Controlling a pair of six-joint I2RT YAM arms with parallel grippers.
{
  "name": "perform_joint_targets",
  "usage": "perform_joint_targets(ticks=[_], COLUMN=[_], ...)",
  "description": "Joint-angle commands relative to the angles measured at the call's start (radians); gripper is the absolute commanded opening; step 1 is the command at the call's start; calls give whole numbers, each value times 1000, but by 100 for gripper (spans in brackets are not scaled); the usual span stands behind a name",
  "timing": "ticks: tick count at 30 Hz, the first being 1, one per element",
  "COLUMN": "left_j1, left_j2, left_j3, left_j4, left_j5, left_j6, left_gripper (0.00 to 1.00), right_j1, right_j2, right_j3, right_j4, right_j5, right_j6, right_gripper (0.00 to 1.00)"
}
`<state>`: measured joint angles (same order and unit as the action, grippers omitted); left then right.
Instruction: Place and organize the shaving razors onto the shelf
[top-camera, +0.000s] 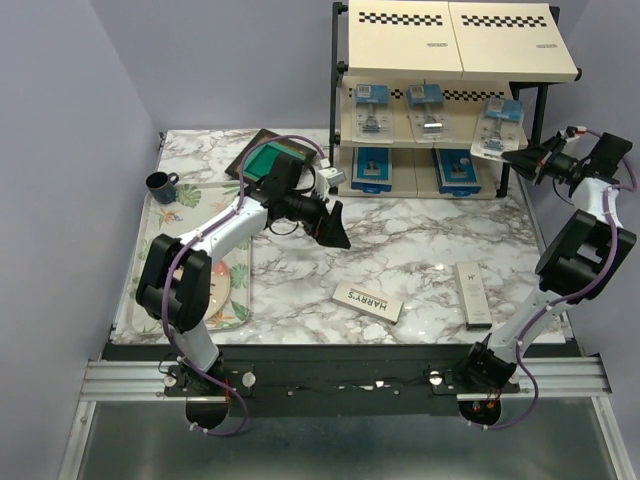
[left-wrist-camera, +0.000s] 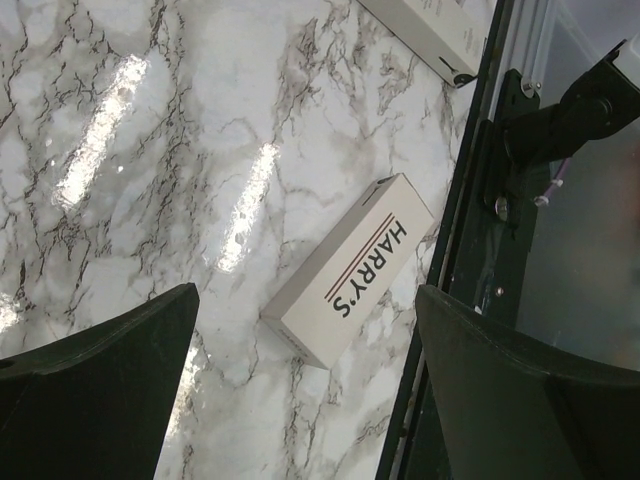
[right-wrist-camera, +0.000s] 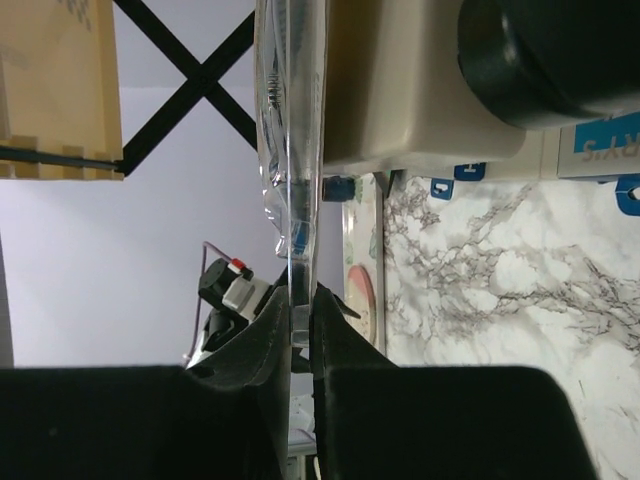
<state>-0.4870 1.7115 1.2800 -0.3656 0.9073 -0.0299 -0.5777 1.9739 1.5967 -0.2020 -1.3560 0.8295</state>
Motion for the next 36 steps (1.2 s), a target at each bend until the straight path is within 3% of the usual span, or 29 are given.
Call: perform_joint_targets(ticks=[1, 9, 12, 13, 16, 22, 31, 36], left_j1=[-21, -35, -35, -35, -36, -36, -36, -36], left_j2=[-44, -39, -36, -36, -36, -35, -30, -47], left_j3=[-13, -2, 1, 1, 1, 2, -8, -21], left_j4=[-21, -32, -33, -32, -32, -15, 56, 93], left_j5=[-31, -45, -48, -48, -48, -39, -22, -120], left_j6=[47, 58, 59, 58, 58, 42, -24, -38], left_gripper=[98, 98, 98, 98, 98, 98, 98, 98], right_j1=[9, 15, 13, 12, 10, -2, -17, -24], right_j2=[0, 19, 26, 28, 22, 0, -115, -217], right_j3=[-26, 3, 28, 35, 45, 59, -58, -170], right_j4=[33, 27, 15, 13, 6, -28, -89, -129], right_j5=[-68, -55, -40, -32, -26, -3, 15, 61], right_j6=[42, 42, 36, 33, 23, -4, -59, -134], right_gripper=[8, 10, 22, 36, 49, 63, 68, 73])
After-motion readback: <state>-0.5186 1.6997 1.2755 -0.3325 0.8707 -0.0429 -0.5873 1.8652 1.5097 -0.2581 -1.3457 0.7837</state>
